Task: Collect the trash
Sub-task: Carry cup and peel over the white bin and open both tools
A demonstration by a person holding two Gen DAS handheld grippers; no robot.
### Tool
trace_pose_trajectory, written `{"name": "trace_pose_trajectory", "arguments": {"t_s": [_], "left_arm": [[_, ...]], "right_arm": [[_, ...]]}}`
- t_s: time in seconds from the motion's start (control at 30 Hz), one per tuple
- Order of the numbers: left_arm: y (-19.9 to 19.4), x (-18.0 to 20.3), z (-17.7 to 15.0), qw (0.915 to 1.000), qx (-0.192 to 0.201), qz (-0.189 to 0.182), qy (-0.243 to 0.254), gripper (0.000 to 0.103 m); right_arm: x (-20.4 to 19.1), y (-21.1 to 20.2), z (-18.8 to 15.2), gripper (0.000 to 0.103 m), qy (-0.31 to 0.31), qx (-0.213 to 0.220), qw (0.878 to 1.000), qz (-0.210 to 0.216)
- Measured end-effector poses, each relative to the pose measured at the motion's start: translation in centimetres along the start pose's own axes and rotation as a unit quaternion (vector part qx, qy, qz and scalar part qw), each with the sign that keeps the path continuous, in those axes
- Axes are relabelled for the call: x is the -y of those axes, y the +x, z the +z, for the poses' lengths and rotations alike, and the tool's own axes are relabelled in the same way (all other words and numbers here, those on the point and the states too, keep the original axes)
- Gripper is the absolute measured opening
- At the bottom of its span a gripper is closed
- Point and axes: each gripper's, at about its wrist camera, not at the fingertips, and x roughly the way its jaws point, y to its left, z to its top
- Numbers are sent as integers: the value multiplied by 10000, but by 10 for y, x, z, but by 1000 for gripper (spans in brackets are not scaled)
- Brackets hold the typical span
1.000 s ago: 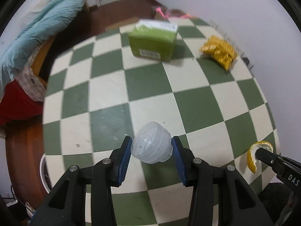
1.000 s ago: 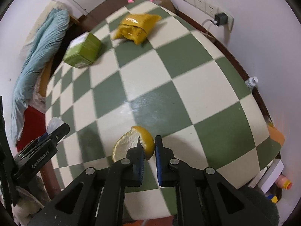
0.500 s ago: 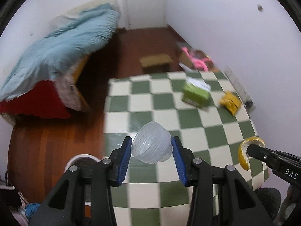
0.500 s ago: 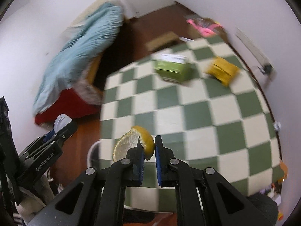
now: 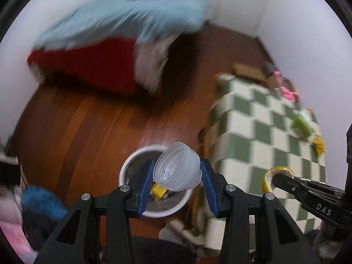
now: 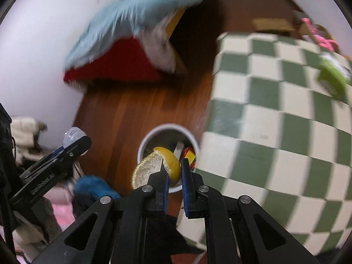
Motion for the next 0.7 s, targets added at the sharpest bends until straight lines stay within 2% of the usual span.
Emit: {"name": "trace_pose_trajectory", "arguments": {"t_s": [0.17, 0.4, 0.47, 0.5, 0.53, 0.57, 0.6, 0.63, 0.7], "left_arm": [[69, -65, -15, 9950, -753, -148, -637, 40], [142, -103, -36, 9821, -1457, -338, -1142, 41], [155, -110, -42, 9784, -1562, -357, -1304, 57], [157, -113, -44, 9772, -1575, -358, -1379, 77], [158, -118, -46, 9761, -1565, -362, -1466, 88], [157, -124, -46, 9755, -1556, -343, -1519, 88], [157, -127, -47, 9752, -1563, -289, -1539, 89], [157, -129, -48, 9754, -1563, -197, -1539, 92], [153, -132, -49, 9772, -1489, 37, -1510, 96]], "right_arm": [[-32, 110, 19, 10, -416, -784, 9953, -395], [-49, 217, 28, 11, -869, -1594, 9798, -841], [-49, 241, 28, 11, -949, -1821, 9741, -944], [-49, 249, 29, 12, -987, -1877, 9719, -1025], [-48, 257, 28, 18, -1031, -1945, 9692, -1102], [-48, 262, 27, 22, -1039, -1984, 9678, -1151], [-47, 265, 26, 40, -1035, -1994, 9672, -1186], [-46, 267, 26, 62, -1036, -1998, 9669, -1203], [-47, 265, 25, 81, -1069, -1985, 9667, -1211]]}}
